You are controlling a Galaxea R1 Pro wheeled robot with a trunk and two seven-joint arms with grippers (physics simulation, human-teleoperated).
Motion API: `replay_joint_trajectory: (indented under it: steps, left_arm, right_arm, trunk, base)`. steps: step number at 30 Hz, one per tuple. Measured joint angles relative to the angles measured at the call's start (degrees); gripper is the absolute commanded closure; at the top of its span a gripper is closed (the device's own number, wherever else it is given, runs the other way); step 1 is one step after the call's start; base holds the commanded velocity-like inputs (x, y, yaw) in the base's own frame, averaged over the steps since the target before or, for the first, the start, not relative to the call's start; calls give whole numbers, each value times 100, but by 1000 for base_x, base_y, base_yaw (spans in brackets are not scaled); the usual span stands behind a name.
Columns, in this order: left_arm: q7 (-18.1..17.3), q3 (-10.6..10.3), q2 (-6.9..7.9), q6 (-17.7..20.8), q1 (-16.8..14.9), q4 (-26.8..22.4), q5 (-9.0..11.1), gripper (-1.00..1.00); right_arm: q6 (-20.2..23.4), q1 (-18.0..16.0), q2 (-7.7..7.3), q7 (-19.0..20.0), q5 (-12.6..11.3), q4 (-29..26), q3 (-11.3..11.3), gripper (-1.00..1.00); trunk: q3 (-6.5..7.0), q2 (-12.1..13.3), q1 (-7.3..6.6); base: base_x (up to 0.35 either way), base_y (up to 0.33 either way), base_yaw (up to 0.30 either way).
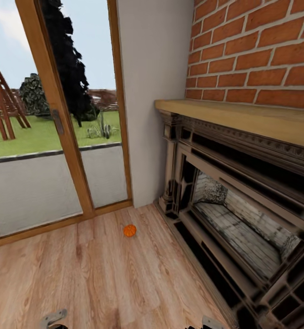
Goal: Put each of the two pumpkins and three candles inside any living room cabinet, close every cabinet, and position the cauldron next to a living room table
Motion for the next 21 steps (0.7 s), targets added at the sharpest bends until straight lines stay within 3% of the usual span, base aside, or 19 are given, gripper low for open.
replay_joint_trajectory:
  steps: [21]
  left_arm:
    - [7, 0, 0, 0, 0, 0, 1, 100]
  right_arm:
    - [1, 0, 1, 0, -2, 0, 0, -100]
  trunk:
    - [0, 0, 0]
  base:
    - [-10, 5, -280]
